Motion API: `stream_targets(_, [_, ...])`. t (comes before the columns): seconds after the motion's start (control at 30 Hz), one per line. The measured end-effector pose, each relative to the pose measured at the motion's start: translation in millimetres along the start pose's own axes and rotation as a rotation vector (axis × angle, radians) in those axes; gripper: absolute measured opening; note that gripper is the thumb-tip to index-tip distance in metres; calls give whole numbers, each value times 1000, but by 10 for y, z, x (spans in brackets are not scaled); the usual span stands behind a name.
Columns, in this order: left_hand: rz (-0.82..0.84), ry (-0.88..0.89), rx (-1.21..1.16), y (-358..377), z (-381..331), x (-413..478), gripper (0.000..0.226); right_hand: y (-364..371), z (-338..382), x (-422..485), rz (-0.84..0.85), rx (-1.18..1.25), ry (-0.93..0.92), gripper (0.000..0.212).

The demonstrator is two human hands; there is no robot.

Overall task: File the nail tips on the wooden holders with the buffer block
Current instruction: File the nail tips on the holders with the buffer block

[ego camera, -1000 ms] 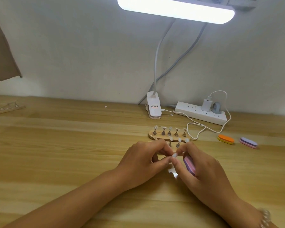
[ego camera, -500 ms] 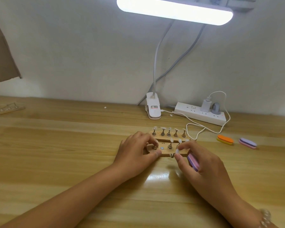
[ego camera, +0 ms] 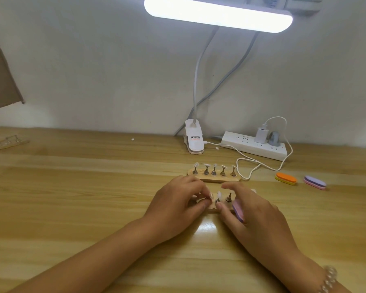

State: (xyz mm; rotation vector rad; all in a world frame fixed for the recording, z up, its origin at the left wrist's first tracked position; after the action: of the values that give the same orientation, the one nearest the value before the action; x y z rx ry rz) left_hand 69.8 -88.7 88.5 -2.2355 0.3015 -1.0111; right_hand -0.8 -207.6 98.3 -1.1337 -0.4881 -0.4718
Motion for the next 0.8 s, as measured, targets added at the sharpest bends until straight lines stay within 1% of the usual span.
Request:
stream_targets(0.1, [-56, 90, 54, -68, -138, -18, 11, -54, -16, -14, -10, 119, 56, 34])
stream_targets(0.2, [-80, 152, 26, -119, -257, -39, 15, -75, -69, -23, 10, 279, 109, 33])
stream_targets(0.33, [-88, 199, -36, -144, -328, -48, 11, -34, 17, -57, 72, 334, 48, 38])
stream_targets(0.4, [-109, 192, -94, -167, -315, -36, 8, -12, 67, -74, 67, 334, -11, 32])
stream_targets(0.43, [-125, 186, -117, -186, -299, -30, 6, -3, 87, -80, 59, 323, -37, 30])
stream_targets(0.53, [-153, 187, -163, -224, -280, -22, 5, -65, 139, -50, -16, 286, -97, 37])
stream_targets(0.6, [-157, 225, -177, -239, -326, -40, 4, -129, 152, -18, -81, 316, -117, 41])
stream_targets(0.7, [-178, 261, -205, -266, -378, -66, 7, -202, 98, 22, -151, 362, -93, 41])
stream_targets(0.8, [-177, 222, -263, -254, -341, -46, 4, -227, 114, 14, -165, 412, -79, 43])
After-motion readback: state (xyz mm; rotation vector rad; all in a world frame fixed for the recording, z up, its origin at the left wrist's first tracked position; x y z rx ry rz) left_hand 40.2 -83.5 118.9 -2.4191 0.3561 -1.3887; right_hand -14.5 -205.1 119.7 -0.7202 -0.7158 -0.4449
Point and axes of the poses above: each hand's wrist, its own x-axis towards the middle knuckle, its own y-axis out of the palm, z = x × y, the point moved 10 cm from there along x, towards the middle knuckle, and after that the axes turned 10 degrees about -z, right-handed, at the moved point
